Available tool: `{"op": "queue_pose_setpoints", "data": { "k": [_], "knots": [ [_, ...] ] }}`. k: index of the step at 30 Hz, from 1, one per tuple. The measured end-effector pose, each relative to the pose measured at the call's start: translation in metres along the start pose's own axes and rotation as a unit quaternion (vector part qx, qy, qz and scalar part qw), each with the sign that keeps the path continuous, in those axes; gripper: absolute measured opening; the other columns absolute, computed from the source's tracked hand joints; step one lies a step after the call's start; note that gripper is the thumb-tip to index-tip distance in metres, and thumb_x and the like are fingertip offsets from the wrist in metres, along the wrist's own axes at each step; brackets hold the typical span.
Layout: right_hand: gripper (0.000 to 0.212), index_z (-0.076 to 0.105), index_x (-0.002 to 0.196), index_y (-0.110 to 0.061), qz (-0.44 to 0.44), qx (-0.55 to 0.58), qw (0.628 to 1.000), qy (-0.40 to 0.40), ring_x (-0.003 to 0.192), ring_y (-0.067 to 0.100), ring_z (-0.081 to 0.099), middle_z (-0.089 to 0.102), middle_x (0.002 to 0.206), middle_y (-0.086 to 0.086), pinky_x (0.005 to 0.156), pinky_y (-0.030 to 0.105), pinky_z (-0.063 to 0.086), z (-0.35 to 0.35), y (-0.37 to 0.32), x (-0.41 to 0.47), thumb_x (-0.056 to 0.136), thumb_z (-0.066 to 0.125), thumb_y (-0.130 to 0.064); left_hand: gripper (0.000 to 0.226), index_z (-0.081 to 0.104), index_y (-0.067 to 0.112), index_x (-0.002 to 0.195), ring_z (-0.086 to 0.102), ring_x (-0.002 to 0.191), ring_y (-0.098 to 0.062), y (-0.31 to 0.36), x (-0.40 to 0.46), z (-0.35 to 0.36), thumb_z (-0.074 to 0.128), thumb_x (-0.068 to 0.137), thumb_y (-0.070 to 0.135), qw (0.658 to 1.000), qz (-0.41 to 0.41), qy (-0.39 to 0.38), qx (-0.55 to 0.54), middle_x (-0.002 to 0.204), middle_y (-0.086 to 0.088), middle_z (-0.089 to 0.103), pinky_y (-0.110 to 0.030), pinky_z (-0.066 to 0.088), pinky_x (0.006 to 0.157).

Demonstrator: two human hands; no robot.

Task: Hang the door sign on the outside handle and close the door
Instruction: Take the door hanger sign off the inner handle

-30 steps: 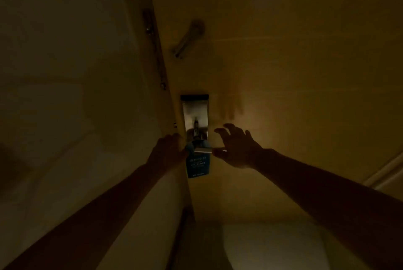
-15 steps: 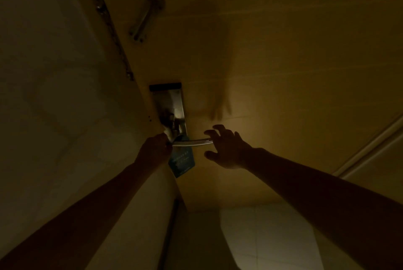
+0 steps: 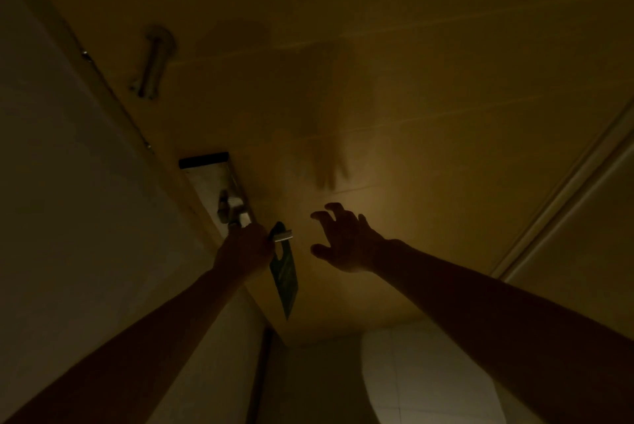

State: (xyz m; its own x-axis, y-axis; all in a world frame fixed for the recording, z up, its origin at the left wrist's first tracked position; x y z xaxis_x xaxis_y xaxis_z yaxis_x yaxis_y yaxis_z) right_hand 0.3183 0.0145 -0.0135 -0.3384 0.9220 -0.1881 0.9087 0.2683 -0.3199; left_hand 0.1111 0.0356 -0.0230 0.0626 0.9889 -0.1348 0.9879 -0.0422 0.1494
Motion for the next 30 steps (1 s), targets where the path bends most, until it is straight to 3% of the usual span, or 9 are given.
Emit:
{"op": "queue_pose_setpoints", "data": {
  "k": [3,5,8,11,15,19,23,26,30],
  "knots": [
    [0.072,0.014,0.156,-0.023,0.013,0.015,1.0,0.0,0.145,0.037,0.022,0.006,0.164,0.011,0.118,0.058,0.015,-0.001,0.014,-0.008,0.099,0.05,-0.048,0.039,0.058,0.003,0.113,0.063,0.092,-0.03,0.025,0.002,0.001,0.033,0.104,0.033,1.0,-0.005,-0.007,0.012,0.097,-0.013,0.063,-0.038,0.041,0.072],
    [0.073,0.013,0.157,-0.022,0.021,0.018,1.0,0.0,0.147,0.036,0.018,0.005,0.164,0.012,0.118,0.058,0.013,-0.002,0.024,-0.016,0.1,0.05,-0.047,0.04,0.06,-0.001,0.098,0.063,0.08,-0.031,0.043,0.006,0.003,0.038,0.103,0.032,0.999,0.008,-0.025,-0.019,0.071,-0.013,0.051,-0.041,0.041,0.061],
    [0.073,0.012,0.157,-0.022,0.035,0.017,0.999,0.004,0.147,0.037,0.017,0.006,0.164,0.012,0.118,0.058,0.013,-0.004,0.044,-0.028,0.1,0.049,-0.048,0.04,0.042,0.017,0.063,0.044,0.052,-0.016,0.068,0.012,0.008,0.042,0.102,0.028,0.999,0.023,-0.024,-0.008,0.06,0.0,0.039,-0.03,0.032,0.05],
    [0.074,0.012,0.157,-0.022,0.05,0.019,0.998,0.011,0.147,0.036,0.017,0.006,0.164,0.011,0.118,0.058,0.014,-0.009,0.061,-0.036,0.099,0.049,-0.05,0.045,0.033,0.018,0.059,0.035,0.046,-0.011,0.088,0.012,0.01,0.042,0.102,0.027,0.999,0.035,-0.033,-0.013,0.058,0.001,0.036,-0.026,0.024,0.043],
    [0.075,0.012,0.157,-0.022,0.061,0.021,0.998,0.024,0.147,0.036,0.017,0.007,0.164,0.012,0.118,0.058,0.013,-0.017,0.076,-0.046,0.099,0.048,-0.051,0.033,0.044,0.017,0.066,0.046,0.058,-0.017,0.106,0.013,0.005,0.048,0.097,0.027,0.999,0.032,-0.033,-0.016,0.061,0.005,0.039,-0.031,0.039,0.059],
    [0.074,0.013,0.157,-0.022,0.057,0.016,0.998,0.032,0.147,0.036,0.018,0.007,0.164,0.012,0.118,0.058,0.012,-0.02,0.079,-0.051,0.098,0.048,-0.051,0.041,0.04,0.017,0.061,0.044,0.05,-0.013,0.113,0.007,0.0,0.043,0.1,0.026,0.998,0.039,-0.041,-0.018,0.066,-0.001,0.048,-0.025,0.029,0.045],
    [0.074,0.013,0.157,-0.021,0.04,0.006,0.999,0.028,0.147,0.037,0.018,0.008,0.164,0.014,0.118,0.059,0.014,-0.021,0.067,-0.046,0.099,0.048,-0.051,0.03,0.047,0.017,0.068,0.051,0.066,-0.02,0.099,0.0,-0.01,0.049,0.096,0.025,0.999,0.03,-0.027,-0.031,0.068,0.001,0.048,-0.031,0.041,0.06],
    [0.074,0.013,0.157,-0.02,0.021,0.006,1.0,0.022,0.147,0.038,0.018,0.007,0.164,0.014,0.117,0.059,0.013,-0.02,0.05,-0.036,0.099,0.048,-0.05,0.035,0.047,0.012,0.068,0.055,0.062,-0.021,0.084,-0.012,-0.012,0.045,0.1,0.025,0.996,0.051,-0.066,-0.04,0.068,-0.003,0.05,-0.036,0.044,0.054],
    [0.076,0.012,0.157,-0.021,-0.015,-0.005,1.0,-0.002,0.147,0.038,0.017,0.006,0.164,0.014,0.117,0.06,0.013,-0.013,0.016,-0.014,0.099,0.048,-0.051,0.029,0.061,0.003,0.091,0.066,0.075,-0.029,0.045,-0.031,-0.017,0.046,0.101,0.025,0.989,0.048,-0.12,-0.066,0.089,-0.011,0.058,-0.044,0.055,0.074]
  ]
}}
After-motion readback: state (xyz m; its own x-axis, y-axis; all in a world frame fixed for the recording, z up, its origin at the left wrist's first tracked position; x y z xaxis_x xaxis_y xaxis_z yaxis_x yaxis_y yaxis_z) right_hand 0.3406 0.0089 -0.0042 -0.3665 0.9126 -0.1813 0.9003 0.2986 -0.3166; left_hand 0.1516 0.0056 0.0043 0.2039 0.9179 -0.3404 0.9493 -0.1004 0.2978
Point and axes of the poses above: each hand's wrist, its own x-axis towards the middle knuckle, its own z-axis out of the palm, y = z × x, the point moved 1 cm from there along x, towards the middle knuckle
